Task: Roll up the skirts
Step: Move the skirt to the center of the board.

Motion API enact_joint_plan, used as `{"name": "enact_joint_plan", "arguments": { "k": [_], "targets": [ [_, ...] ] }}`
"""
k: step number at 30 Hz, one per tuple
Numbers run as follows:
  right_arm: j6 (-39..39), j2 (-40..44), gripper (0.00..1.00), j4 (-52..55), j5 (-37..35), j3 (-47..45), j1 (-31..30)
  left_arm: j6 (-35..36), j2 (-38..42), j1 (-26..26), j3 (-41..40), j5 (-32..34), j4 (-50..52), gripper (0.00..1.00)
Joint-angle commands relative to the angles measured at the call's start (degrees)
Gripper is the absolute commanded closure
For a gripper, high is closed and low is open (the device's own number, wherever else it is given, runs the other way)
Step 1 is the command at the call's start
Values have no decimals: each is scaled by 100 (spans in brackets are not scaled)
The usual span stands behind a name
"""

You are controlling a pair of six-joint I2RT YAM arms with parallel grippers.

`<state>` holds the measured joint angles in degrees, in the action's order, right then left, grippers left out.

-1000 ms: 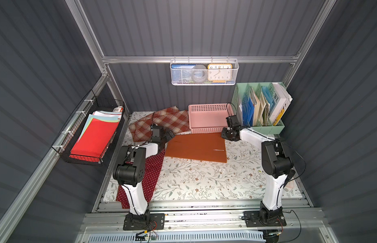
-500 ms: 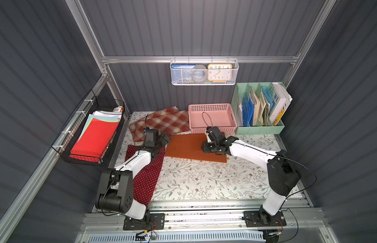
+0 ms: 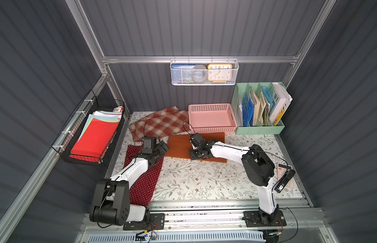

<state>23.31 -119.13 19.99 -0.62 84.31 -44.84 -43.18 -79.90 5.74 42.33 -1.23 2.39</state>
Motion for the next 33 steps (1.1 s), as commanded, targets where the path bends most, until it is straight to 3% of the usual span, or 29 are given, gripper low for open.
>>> {"name": "enact_joint_plan", "arguments": {
  "k": [1,11,17,23,28,33],
  "targets": [
    [95,-100,89,82,-166,-99,8,123,93,-11,35,-78,79,4],
    [442,235,94,292,118,-845,175,244,289,-11,-5,-122,121,3],
    [686,702,96,575,826,-1510,495,263,393,-13,-11,-300,100,4],
    [1005,1764,96,573,1313,-3000,557,382,584,-5,-219,-412,31,8],
    [1419,3097,96,796,1393,-4399,559,228,592,94,-489,-900,-300,16],
    [1463,4225,96,1692,566,-4828,642,187,381,906,-547,-932,-495,29]
  ]
}}
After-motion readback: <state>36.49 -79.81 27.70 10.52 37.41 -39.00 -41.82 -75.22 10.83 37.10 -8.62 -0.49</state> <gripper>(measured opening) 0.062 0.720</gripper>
